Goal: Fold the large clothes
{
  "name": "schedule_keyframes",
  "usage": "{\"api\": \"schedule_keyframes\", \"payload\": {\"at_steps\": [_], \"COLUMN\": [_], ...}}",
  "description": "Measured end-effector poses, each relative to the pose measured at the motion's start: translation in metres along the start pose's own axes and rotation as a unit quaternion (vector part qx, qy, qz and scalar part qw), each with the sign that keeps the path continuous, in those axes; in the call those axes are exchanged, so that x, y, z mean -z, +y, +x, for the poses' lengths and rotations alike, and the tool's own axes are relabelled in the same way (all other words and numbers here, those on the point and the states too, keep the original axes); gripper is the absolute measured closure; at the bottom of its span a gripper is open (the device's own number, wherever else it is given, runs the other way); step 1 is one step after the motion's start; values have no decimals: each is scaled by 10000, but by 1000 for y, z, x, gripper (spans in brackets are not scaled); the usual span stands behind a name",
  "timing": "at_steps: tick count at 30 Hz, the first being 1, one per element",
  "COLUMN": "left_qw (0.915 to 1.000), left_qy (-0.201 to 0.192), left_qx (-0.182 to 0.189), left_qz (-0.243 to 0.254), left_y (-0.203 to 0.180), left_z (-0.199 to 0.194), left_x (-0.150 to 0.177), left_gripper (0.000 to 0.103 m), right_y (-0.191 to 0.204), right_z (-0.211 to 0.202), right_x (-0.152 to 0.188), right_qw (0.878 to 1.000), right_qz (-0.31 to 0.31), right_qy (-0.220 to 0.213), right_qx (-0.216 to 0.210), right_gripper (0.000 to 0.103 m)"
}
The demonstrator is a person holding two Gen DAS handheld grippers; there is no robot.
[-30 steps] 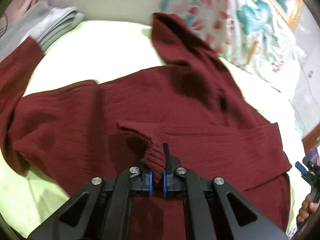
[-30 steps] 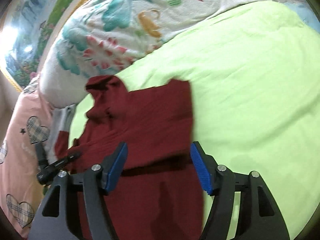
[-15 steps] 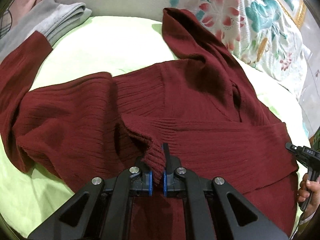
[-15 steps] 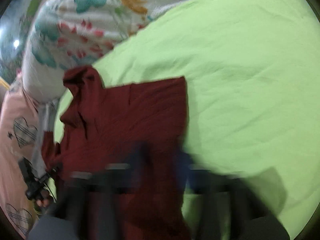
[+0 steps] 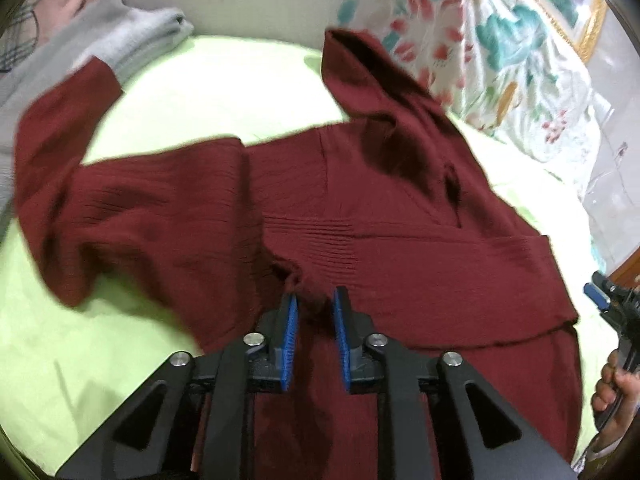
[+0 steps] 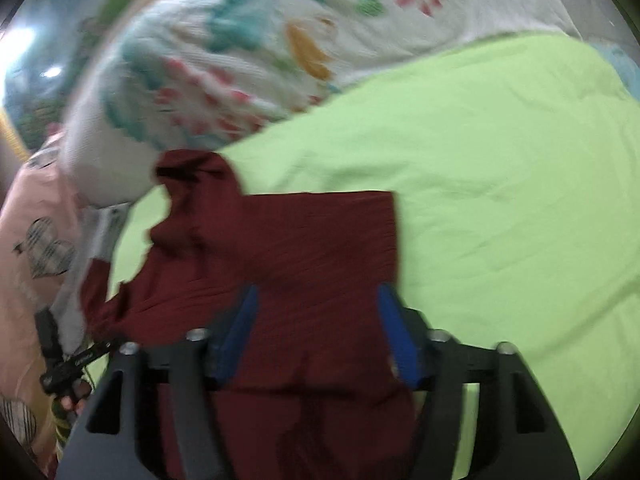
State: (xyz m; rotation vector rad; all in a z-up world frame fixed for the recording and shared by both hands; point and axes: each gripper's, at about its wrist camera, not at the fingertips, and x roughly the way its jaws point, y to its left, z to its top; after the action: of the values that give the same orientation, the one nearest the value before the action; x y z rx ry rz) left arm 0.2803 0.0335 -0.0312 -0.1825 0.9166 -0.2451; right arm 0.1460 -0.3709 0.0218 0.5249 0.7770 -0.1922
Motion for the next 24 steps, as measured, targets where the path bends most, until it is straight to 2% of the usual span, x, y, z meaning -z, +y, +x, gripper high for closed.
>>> {"api": "schedule_keyframes", "payload": {"at_steps": [2, 4, 5, 7, 10, 12, 18, 19, 20, 22, 24], "left_qw": [9995, 9977, 9961, 9908, 9832, 9738, 9489, 9463, 9479, 9568, 9633], "left_qy": [-233, -446, -522, -611, -493, -301, 280, 363, 389, 363, 308], "left_qx": [-186, -514, -716, -1200, -1749, -2253, -3130, -3200, -3153, -2884, -2654], "left_qz": [39, -4, -33, -115, -162, -40, 288, 293, 241, 9, -246], "left_y": [11, 30, 41, 64, 99, 119, 156, 162, 167, 180, 190], "left_z": [-22, -37, -41, -41, -24, -1, 67, 76, 80, 82, 76], "left_x": [-4, -15, -22, -40, -70, -91, -128, -132, -135, -142, -144], "left_gripper": [72, 53, 50, 46, 39, 35, 35, 38, 43, 100, 100], "right_y": [11, 20, 25, 33, 45, 52, 65, 66, 65, 63, 60], "right_z": [0, 5, 7, 11, 18, 22, 34, 35, 36, 37, 36], "right_x": [13, 25, 31, 43, 56, 62, 75, 76, 76, 77, 78], "right_qw": [9997, 9987, 9981, 9969, 9947, 9938, 9910, 9908, 9906, 9907, 9910], "right_qz": [-18, -12, -26, -20, -8, -52, -131, -139, -139, -118, -85], "right_qy": [153, 340, 417, 538, 733, 837, 1100, 1126, 1148, 1169, 1168], "right_qx": [-200, -383, -457, -570, -723, -727, -752, -744, -728, -690, -648], "right_gripper": [38, 38, 38, 38, 38, 38, 38, 38, 38, 38, 38]}}
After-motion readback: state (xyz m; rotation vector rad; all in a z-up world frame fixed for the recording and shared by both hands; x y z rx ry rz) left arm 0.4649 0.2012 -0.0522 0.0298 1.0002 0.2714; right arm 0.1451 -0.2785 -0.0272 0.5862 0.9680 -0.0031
